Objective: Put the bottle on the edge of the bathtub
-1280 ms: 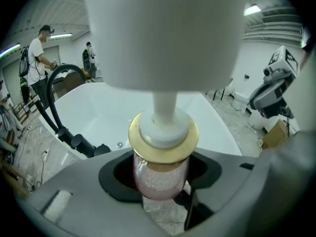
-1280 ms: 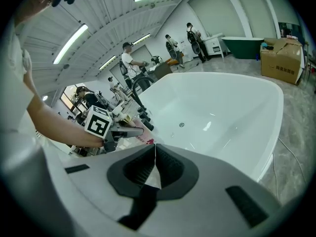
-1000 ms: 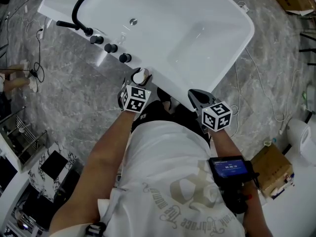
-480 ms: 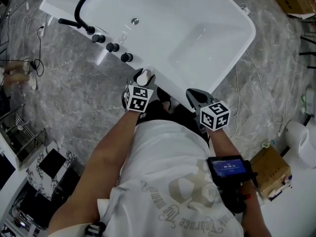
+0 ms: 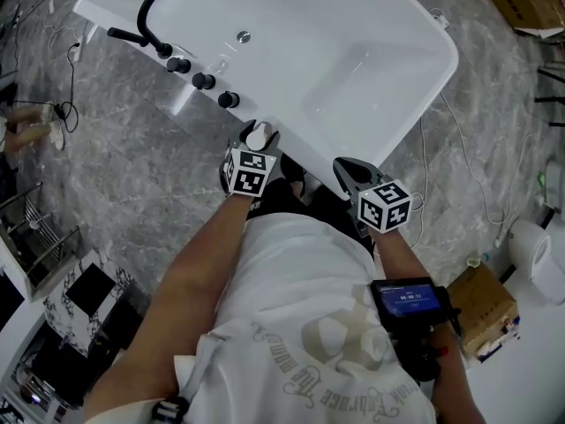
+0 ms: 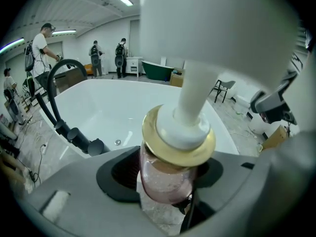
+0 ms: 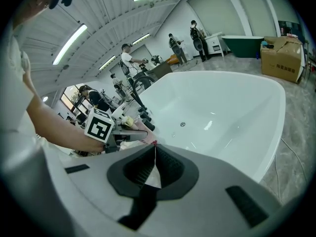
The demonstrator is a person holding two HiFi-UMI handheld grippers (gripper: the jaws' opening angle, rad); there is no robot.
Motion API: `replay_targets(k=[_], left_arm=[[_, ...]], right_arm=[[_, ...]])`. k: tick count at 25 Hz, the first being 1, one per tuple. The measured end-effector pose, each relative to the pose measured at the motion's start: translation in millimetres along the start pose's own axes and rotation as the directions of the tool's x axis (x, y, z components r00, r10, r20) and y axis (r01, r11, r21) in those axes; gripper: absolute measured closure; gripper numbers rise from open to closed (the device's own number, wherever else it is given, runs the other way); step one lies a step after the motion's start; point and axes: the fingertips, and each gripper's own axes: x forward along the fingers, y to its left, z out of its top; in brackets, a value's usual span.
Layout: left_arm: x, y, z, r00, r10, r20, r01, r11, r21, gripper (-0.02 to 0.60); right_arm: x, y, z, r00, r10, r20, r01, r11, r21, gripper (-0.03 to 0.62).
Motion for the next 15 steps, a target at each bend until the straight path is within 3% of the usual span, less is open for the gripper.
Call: replay_targets(k=[15], left_arm=[[-19,5,-11,0.999,0.032,0.021,-0.031,0.998,-0.046,0.296]], right_arm=[[1,4,-5,0.999,0.029,0.013,-0.029,1.0,-0.005,0.588]])
